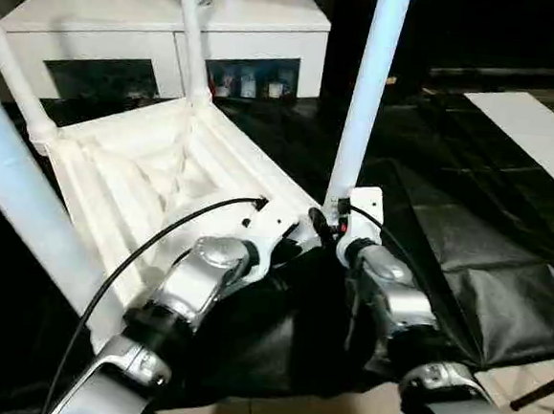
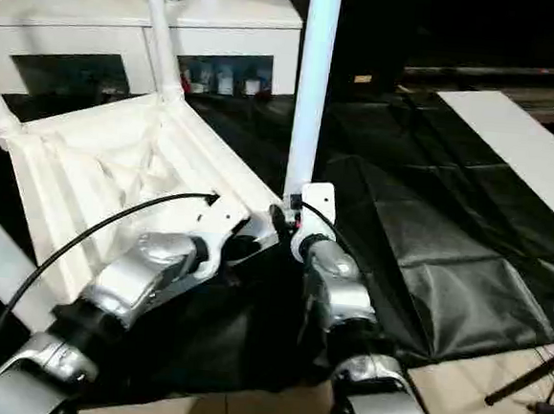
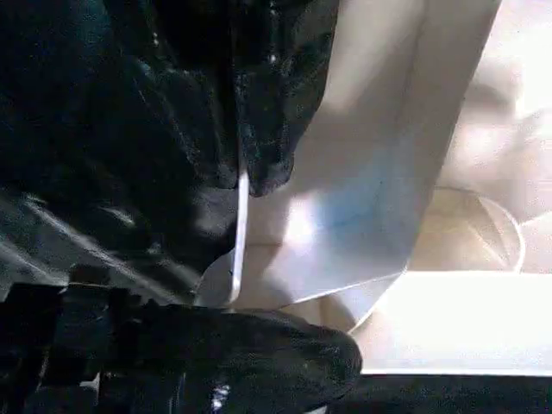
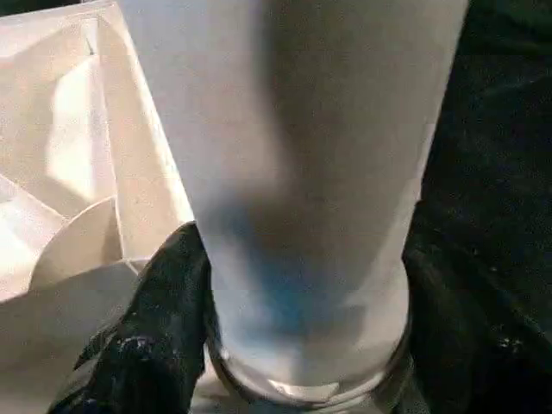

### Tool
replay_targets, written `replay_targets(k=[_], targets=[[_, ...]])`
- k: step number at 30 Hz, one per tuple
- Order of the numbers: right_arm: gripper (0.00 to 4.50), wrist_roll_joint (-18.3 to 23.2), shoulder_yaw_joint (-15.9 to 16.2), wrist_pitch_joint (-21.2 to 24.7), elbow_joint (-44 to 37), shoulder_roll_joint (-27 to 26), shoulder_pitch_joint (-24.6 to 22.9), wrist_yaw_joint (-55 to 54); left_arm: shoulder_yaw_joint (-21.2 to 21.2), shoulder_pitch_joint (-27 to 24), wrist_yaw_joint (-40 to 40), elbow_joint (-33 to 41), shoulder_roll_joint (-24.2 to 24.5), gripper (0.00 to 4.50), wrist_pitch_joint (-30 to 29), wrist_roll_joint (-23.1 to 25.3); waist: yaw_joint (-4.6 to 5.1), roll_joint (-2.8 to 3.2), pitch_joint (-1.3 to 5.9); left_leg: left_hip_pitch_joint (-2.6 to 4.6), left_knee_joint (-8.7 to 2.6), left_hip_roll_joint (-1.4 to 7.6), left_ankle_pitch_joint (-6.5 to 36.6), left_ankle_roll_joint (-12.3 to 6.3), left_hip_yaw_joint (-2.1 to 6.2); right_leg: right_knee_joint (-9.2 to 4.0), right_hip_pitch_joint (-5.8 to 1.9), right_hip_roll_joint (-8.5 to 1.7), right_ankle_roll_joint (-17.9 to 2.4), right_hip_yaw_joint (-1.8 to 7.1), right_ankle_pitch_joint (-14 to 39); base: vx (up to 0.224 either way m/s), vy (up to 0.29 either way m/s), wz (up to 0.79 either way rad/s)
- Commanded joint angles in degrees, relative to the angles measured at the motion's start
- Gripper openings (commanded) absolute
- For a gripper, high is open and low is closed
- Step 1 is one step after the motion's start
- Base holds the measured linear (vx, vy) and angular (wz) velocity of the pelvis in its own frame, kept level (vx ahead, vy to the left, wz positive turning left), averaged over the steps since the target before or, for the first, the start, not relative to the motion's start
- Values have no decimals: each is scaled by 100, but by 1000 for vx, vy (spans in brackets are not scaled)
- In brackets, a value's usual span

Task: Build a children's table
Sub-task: Rotate leg to tighten

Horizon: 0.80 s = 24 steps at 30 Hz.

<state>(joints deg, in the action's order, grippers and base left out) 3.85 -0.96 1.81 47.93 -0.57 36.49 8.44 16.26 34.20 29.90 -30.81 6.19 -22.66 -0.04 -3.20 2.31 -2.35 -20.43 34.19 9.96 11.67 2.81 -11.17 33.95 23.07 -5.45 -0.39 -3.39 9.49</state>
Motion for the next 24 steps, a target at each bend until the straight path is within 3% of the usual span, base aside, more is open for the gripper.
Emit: replay_targets(k=[1,4,6,7,8,9,10,11,13,14,15,17,18,21,24], targets=[[307,-40,358,-136,-46,-300,-174,501,-515,106,-844,-330,206,0,281,178,10,-68,324,9,-470,246,1379,-157,134,-443,-212,-302,-1025,207,1744,0,0,0],[346,-15,419,-203,-391,-41,-220,1024,-361,-61,-308,-80,375,0,386,150,8,-73,323,-2,-475,254,1417,-196,142,-446,-231,-308,-996,203,1818,0,0,0],[348,17,464,-137,-542,91,-258,1262,-256,-155,-4,75,458,0,440,120,29,-67,315,-54,-482,245,1380,-246,157,-430,-265,-309,-971,198,1793,0,0,0],[348,44,626,-67,-842,405,-369,1830,-102,-338,463,372,617,0,339,41,99,-86,308,-116,-508,256,1392,-234,184,-425,-294,-300,-911,176,1894,0,0,0],[348,44,626,-67,-842,405,-369,1830,-102,-338,463,372,617,0,339,41,106,-71,324,-112,-489,271,1319,-229,199,-416,-313,-326,-913,176,1850,0,0,0],[348,125,705,4,-1059,615,-473,2278,29,-465,836,567,753,0,428,-12,123,-48,325,-100,-483,276,1289,-239,198,-415,-283,-322,-964,180,1788,0,0,0],[348,135,806,-26,-1210,816,-565,2631,101,-565,1071,725,849,0,422,-68,96,-60,337,-42,-449,285,1219,-298,173,-413,-241,-309,-1083,196,1552,0,0,0],[348,140,911,-68,-1365,1026,-664,3000,177,-671,1318,890,950,0,425,-128,75,-62,348,-44,-431,289,1083,-360,167,-375,-258,-309,-1238,193,1280,0,0,0],[348,119,1091,-214,-1667,1467,-876,3733,380,-899,1999,1268,1214,0,559,-325,44,-55,344,-65,-414,308,903,-485,163,-329,-271,-300,-1338,192,928,0,0,0],[348,112,1153,-275,-1771,1624,-947,3982,420,-970,2166,1405,1300,0,480,-404,41,-27,349,-51,-402,291,811,-545,147,-306,-254,-288,-1453,190,753,0,0,0],[348,209,1180,-204,-1957,1808,-1035,4340,495,-1060,2497,1610,1464,0,490,-536,17,-41,377,-25,-372,296,649,-605,144,-262,-275,-278,-1573,190,378,0,0,0],[348,349,1204,-71,-2169,1993,-1117,4705,545,-1143,2819,1828,1632,0,478,-644,0,-39,362,-33,-365,291,550,-746,123,-243,-246,-260,-1690,187,156,0,0,0],[348,405,1209,-17,-2240,2058,-1141,4841,563,-1168,2940,1904,1701,0,480,-678,-40,-42,363,-34,-367,311,609,-777,131,-233,-270,-276,-1690,189,234,0,0,0],[348,495,1301,96,-2373,2246,-1170,5244,545,-1230,3277,2134,1898,0,427,-740,-73,-20,330,-11,-396,329,873,-679,126,-265,-235,-253,-1669,177,612,0,0,0],[348,455,1373,105,-2351,2272,-1157,5347,518,-1234,3364,2167,1952,0,398,-764,-81,-36,304,-5,-430,319,1262,-404,132,-335,-228,-287,-1481,200,1246,0,0,0]])
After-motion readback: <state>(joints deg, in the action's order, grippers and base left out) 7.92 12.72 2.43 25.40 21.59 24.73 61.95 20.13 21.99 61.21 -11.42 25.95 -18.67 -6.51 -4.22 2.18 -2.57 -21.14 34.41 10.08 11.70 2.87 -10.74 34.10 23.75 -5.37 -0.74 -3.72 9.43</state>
